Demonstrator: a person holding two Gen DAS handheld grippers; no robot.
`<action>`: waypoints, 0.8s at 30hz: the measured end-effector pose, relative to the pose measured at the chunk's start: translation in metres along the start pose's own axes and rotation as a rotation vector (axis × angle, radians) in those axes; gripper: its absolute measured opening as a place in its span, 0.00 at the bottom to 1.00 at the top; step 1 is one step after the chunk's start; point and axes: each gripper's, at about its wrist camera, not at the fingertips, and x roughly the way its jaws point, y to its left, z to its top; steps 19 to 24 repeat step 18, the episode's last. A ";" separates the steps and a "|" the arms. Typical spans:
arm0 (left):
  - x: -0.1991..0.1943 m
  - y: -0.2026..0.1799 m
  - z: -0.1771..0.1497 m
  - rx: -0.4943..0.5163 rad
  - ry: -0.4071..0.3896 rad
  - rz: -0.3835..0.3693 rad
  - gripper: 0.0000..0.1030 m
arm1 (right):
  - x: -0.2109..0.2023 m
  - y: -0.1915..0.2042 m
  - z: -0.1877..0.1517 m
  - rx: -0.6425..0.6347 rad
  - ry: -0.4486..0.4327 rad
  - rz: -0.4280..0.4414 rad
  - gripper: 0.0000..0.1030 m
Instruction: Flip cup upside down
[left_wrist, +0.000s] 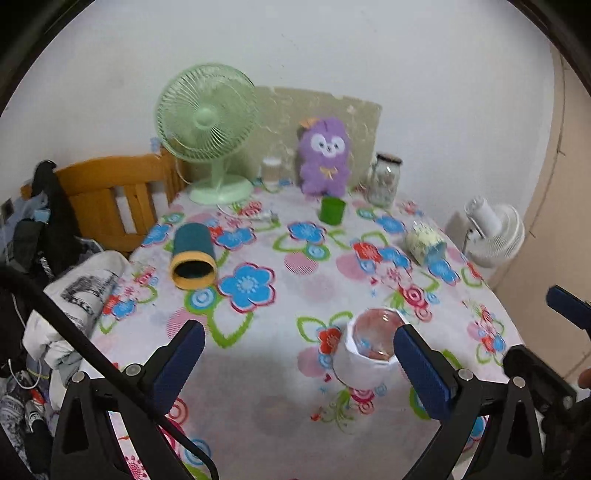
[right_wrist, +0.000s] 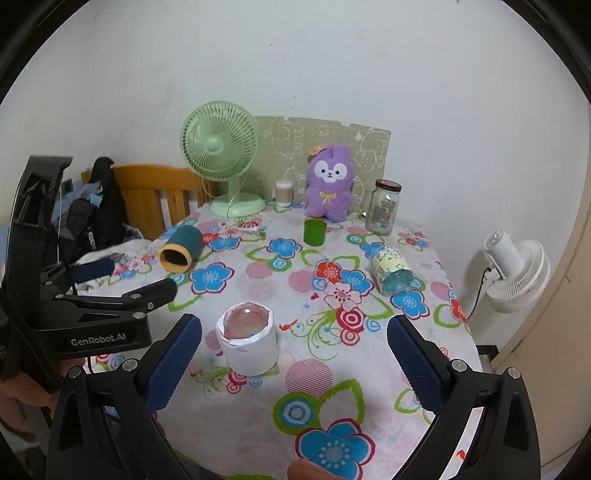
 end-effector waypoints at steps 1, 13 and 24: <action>-0.002 0.002 -0.001 -0.011 -0.017 0.014 1.00 | -0.002 -0.001 0.000 0.006 -0.011 0.000 0.99; -0.013 0.008 -0.009 -0.045 -0.058 0.020 1.00 | -0.005 -0.002 -0.002 0.041 -0.030 0.040 0.99; -0.009 0.005 -0.014 -0.025 -0.039 0.008 1.00 | -0.004 -0.002 -0.003 0.046 -0.023 0.043 0.99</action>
